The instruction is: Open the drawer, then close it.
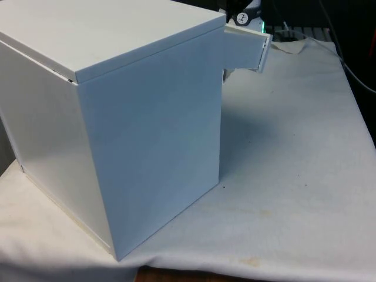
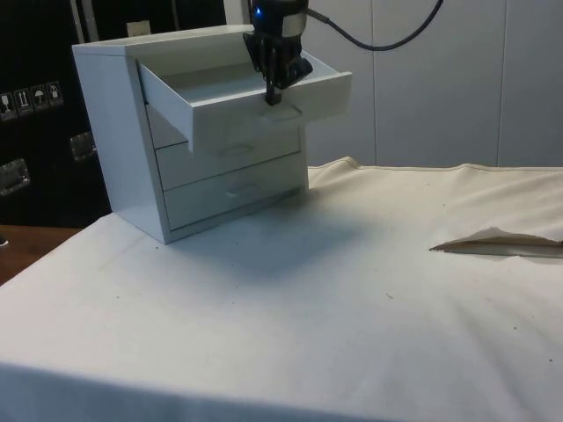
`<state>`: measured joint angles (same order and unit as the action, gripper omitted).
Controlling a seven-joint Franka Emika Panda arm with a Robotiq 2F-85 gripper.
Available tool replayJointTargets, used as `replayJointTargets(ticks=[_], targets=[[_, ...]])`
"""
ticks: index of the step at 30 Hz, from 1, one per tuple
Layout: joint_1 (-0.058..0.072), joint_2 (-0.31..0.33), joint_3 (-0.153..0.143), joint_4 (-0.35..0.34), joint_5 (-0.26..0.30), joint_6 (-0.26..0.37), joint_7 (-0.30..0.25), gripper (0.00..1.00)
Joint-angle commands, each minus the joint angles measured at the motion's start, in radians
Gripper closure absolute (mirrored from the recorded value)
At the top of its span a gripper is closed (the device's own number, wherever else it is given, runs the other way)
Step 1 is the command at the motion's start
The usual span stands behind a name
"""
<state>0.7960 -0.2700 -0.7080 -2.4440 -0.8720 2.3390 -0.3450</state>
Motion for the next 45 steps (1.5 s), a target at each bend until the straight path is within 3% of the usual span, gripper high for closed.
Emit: replayJointTargets(ticks=[1,2,19,29,37,38,45], targets=[[-0.002,0.010,-0.004,0.022,-0.006,-0.006,-0.011,1.00],[0.001,0.000,0.000,0.004,0.000,-0.004,-0.001,1.00],[0.004,0.011,0.001,0.120,0.002,-0.091,-0.048,1.00],[0.004,0.022,0.000,0.162,0.001,-0.110,-0.062,1.00],[0.003,0.103,-0.046,0.230,0.022,-0.072,-0.103,1.00],[0.003,0.088,-0.036,0.217,0.008,-0.085,-0.084,1.00],[0.003,0.161,-0.089,0.271,0.048,-0.027,-0.136,1.00]])
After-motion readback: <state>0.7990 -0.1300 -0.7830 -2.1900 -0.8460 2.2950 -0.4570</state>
